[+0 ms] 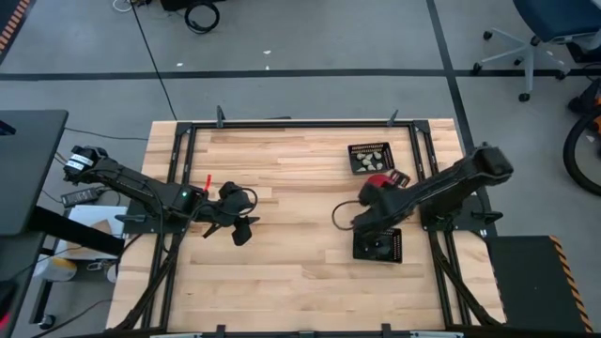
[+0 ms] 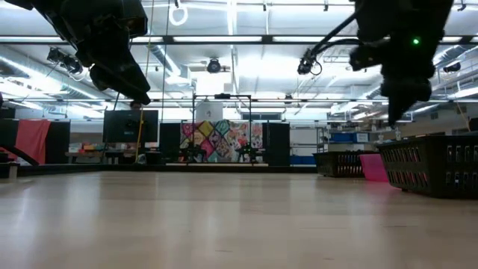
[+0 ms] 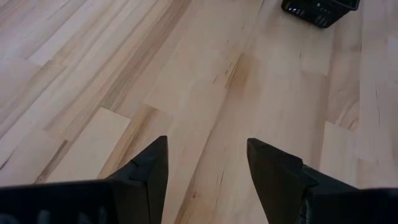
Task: Sort Halloween decoration
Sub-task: Put the orange pumpkin toy into the pink bowl, then return to Home Position
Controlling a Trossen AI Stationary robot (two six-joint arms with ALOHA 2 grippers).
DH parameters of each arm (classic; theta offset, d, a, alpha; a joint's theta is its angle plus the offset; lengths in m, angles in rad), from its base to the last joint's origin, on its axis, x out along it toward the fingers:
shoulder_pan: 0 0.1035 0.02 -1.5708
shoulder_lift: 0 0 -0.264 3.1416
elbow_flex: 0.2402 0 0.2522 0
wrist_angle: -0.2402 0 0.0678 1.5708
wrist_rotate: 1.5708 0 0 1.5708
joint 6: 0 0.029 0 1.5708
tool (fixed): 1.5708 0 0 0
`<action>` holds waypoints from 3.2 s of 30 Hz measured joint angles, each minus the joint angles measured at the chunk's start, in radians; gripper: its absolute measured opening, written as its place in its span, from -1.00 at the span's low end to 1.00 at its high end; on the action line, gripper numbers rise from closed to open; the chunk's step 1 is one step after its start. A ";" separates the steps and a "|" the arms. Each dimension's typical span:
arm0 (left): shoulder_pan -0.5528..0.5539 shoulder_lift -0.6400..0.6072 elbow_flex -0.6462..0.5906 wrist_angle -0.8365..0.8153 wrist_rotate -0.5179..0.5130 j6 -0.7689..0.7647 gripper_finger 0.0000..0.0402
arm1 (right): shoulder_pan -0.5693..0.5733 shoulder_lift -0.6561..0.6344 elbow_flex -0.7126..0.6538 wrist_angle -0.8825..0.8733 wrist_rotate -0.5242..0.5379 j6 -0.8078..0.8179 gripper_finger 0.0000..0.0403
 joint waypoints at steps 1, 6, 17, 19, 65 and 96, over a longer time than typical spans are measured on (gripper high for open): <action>0.000 0.000 0.000 0.000 0.000 0.000 -0.04 | -0.012 -0.033 -0.032 0.024 -0.021 0.000 -0.45; 0.000 0.000 0.000 0.001 0.000 0.000 -0.04 | -0.080 -0.171 -0.181 0.165 -0.101 -0.001 -0.45; 0.000 0.000 0.000 0.001 -0.001 0.000 -0.04 | -0.185 -0.283 -0.353 0.384 -0.167 -0.014 -0.34; 0.000 0.000 0.000 0.000 -0.001 0.000 -0.04 | -0.189 -0.281 -0.358 0.388 -0.168 -0.020 -0.30; 0.000 0.000 0.000 0.001 -0.002 0.032 -0.04 | -0.124 -0.735 -0.367 0.789 -0.011 -0.445 -0.18; 0.000 0.000 -0.001 0.008 -0.025 0.042 -0.04 | -0.270 -1.310 -0.804 1.240 -0.090 -0.622 -0.30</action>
